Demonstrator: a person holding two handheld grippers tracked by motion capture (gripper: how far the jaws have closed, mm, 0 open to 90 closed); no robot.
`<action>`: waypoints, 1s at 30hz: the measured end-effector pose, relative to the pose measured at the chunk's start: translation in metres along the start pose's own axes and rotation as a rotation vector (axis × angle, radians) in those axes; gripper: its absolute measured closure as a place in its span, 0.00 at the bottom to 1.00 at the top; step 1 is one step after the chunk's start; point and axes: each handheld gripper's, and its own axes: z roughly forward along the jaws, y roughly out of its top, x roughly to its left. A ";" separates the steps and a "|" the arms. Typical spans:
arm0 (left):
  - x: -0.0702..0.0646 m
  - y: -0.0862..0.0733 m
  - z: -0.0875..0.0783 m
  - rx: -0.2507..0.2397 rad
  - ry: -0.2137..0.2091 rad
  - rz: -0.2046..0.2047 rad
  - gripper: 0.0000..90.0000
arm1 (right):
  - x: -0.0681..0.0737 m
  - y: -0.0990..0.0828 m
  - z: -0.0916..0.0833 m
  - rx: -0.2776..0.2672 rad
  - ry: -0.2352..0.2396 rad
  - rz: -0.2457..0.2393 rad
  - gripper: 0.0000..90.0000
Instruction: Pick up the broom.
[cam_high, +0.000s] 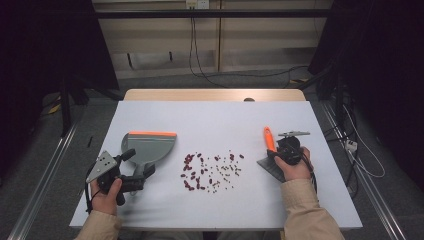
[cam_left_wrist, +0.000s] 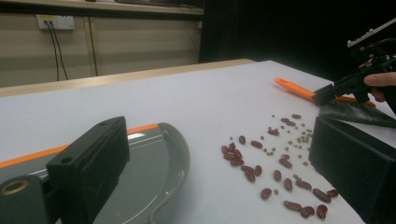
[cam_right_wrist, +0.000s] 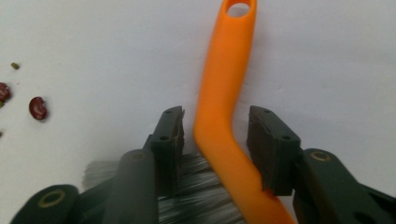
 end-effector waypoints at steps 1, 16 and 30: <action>0.000 0.000 0.000 0.001 -0.001 0.001 0.06 | 0.000 0.001 0.001 0.008 -0.005 0.010 0.70; -0.003 0.002 -0.001 -0.007 0.011 0.015 0.06 | -0.003 0.008 0.003 0.061 0.002 0.048 0.75; -0.004 0.004 0.001 -0.004 0.002 0.024 0.06 | 0.000 0.005 0.003 0.029 -0.020 0.052 0.75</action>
